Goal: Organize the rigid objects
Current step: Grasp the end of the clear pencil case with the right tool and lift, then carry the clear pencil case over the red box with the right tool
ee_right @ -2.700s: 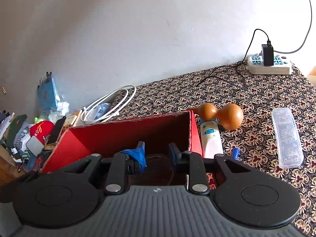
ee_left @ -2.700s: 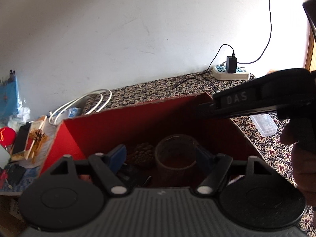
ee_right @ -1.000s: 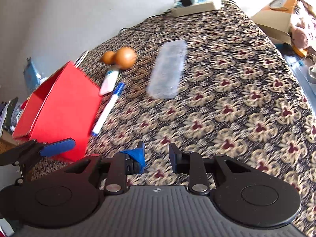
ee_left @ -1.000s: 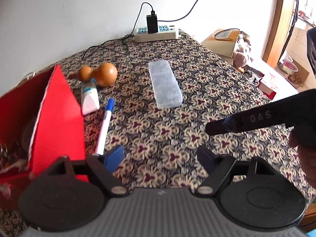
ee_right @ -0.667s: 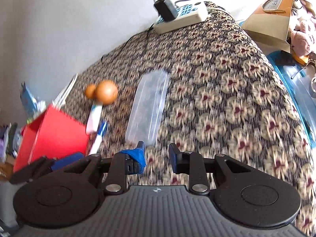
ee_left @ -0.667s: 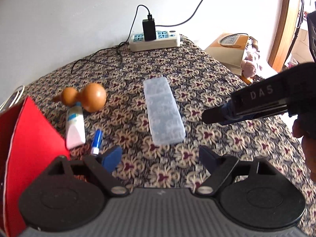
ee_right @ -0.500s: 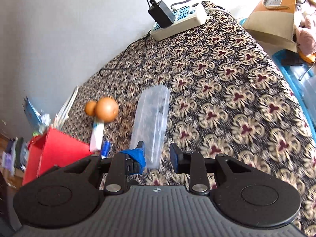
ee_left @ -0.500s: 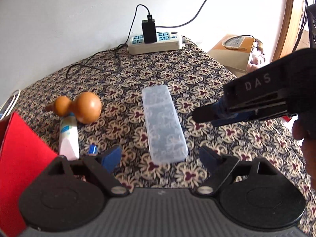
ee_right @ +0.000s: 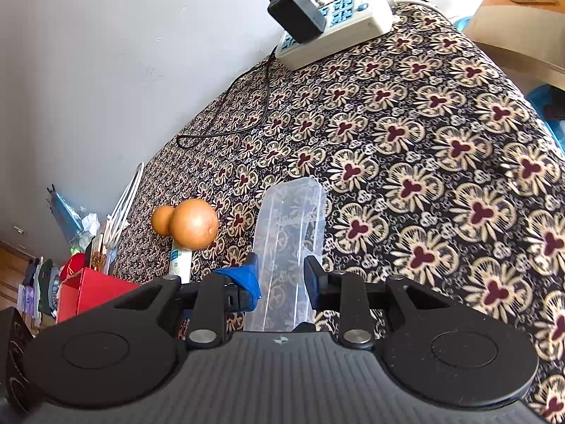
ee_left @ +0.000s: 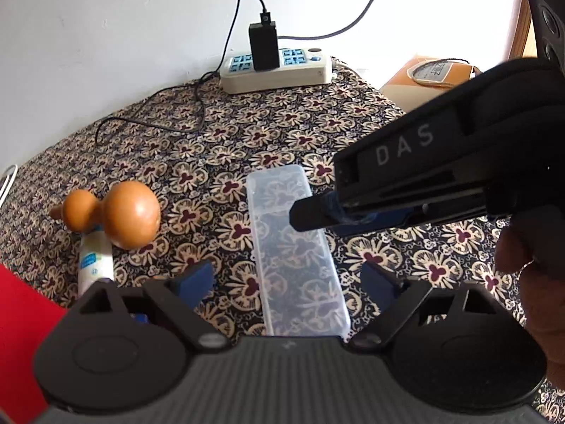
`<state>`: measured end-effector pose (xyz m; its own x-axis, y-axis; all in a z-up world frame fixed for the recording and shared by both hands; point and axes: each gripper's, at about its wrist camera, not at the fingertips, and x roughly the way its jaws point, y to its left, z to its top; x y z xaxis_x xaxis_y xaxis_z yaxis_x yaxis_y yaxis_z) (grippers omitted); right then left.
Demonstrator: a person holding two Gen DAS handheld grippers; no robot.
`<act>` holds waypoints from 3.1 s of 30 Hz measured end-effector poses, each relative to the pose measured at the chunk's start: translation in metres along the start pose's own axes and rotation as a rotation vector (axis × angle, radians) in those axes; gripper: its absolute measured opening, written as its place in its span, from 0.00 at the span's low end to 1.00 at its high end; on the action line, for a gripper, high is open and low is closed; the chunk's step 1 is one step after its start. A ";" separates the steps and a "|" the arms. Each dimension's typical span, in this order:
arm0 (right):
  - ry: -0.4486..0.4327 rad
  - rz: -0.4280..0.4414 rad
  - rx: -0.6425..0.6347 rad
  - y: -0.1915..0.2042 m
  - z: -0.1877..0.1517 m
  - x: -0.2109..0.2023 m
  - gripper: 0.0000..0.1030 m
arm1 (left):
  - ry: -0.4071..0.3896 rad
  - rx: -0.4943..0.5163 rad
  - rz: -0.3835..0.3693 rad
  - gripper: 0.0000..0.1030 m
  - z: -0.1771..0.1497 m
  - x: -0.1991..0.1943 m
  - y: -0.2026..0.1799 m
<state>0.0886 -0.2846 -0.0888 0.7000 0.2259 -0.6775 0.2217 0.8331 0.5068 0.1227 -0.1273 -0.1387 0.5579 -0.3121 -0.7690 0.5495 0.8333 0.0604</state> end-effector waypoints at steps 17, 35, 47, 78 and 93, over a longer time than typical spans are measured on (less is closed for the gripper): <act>0.020 0.046 0.026 -0.012 0.002 0.027 0.13 | 0.040 -0.023 0.002 0.59 0.006 0.028 0.002; 0.087 0.096 0.011 -0.014 -0.037 -0.002 0.11 | 0.064 -0.089 -0.005 0.50 -0.026 -0.012 -0.004; 0.159 0.123 -0.053 -0.003 -0.098 -0.036 0.11 | 0.086 -0.081 -0.034 0.50 -0.083 -0.070 -0.015; 0.253 0.143 -0.164 0.034 -0.186 -0.043 0.15 | 0.082 -0.116 0.017 0.51 -0.167 -0.127 -0.012; 0.246 0.192 -0.161 0.033 -0.185 -0.045 0.13 | 0.048 -0.121 0.040 0.49 -0.169 -0.138 -0.008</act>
<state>-0.0610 -0.1737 -0.1399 0.5298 0.4843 -0.6962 -0.0219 0.8285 0.5596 -0.0633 -0.0138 -0.1407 0.5458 -0.2581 -0.7972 0.4471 0.8944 0.0165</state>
